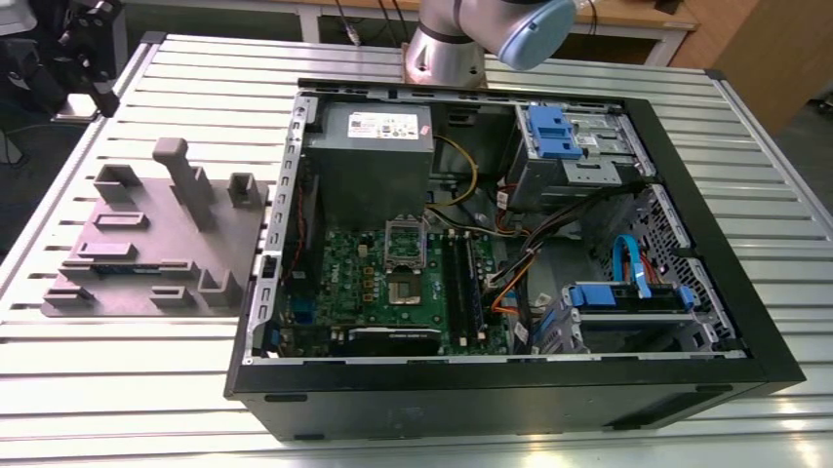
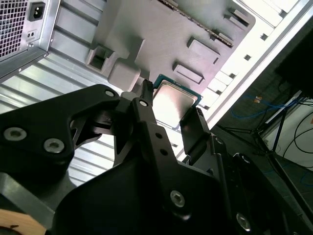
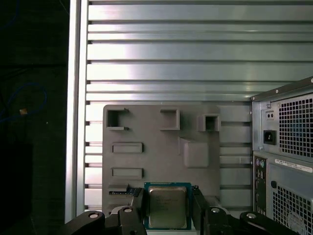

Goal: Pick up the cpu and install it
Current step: 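Pick up the cpu and move it towards the insertion slot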

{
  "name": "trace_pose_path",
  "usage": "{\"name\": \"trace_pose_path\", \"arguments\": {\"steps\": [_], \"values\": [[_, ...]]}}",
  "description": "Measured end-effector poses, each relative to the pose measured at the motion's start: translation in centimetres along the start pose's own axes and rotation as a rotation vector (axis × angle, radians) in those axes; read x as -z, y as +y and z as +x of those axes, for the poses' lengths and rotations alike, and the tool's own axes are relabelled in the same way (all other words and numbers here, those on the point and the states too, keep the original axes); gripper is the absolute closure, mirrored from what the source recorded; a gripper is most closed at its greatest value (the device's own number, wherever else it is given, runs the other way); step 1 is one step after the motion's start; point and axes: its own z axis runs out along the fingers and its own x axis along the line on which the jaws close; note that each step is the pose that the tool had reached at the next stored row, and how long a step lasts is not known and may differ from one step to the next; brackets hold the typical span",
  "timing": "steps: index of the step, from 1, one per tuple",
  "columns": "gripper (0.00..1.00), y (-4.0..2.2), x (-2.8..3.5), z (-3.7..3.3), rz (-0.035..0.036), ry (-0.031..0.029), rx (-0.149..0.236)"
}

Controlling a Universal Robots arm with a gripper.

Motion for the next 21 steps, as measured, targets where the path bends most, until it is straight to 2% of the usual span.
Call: {"name": "trace_pose_path", "arguments": {"steps": [7, 21], "values": [[0.53, -0.15, 0.01, -0.38, 0.0, 0.0, 0.0], [0.53, -0.13, 0.03, -2.22, 0.0, 0.0001, 0.0]]}}
